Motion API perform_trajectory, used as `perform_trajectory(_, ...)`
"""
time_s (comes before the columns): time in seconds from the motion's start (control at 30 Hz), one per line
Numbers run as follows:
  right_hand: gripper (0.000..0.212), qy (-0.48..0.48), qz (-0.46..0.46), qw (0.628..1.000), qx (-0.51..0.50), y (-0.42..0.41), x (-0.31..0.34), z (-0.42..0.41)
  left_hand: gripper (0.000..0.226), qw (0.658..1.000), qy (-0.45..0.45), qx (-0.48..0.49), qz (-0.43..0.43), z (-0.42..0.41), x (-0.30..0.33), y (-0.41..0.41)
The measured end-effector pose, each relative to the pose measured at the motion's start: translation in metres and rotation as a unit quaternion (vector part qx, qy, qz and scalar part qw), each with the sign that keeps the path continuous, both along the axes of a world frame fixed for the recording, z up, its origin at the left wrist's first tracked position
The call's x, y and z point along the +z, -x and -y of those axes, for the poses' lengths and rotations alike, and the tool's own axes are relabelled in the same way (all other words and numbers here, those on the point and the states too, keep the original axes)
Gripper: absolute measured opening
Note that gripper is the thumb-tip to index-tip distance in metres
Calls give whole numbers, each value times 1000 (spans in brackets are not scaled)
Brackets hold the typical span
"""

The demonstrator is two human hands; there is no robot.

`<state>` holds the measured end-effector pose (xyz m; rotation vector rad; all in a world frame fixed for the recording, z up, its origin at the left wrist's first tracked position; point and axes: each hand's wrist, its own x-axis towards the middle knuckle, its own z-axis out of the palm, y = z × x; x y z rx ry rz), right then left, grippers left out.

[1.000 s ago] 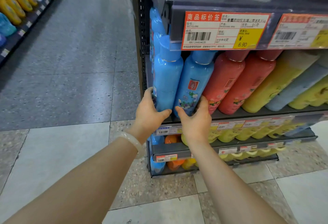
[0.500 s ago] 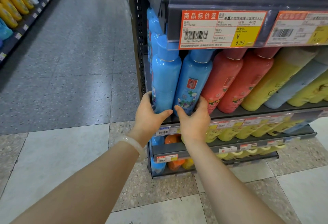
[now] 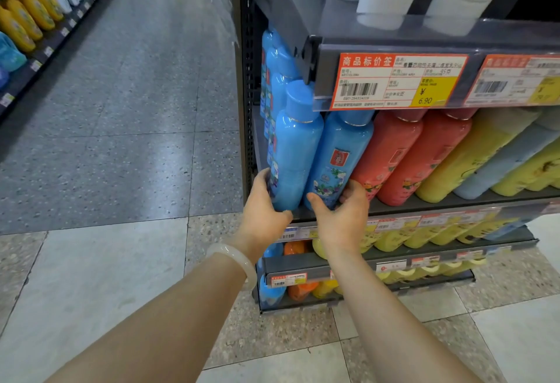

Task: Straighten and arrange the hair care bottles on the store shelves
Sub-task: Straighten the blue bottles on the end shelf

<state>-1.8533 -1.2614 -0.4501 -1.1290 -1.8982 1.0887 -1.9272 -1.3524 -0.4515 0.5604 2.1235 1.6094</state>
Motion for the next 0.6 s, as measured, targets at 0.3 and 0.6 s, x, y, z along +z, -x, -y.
perform_trajectory(0.3, 36, -3, 47, 997, 61, -36, 1, 28, 47, 992, 121, 33, -25, 7, 4, 25)
perform_trajectory(0.6, 35, -3, 71, 997, 0, -11, 0, 37, 46, 993, 116, -15, -33, 6, 5, 80)
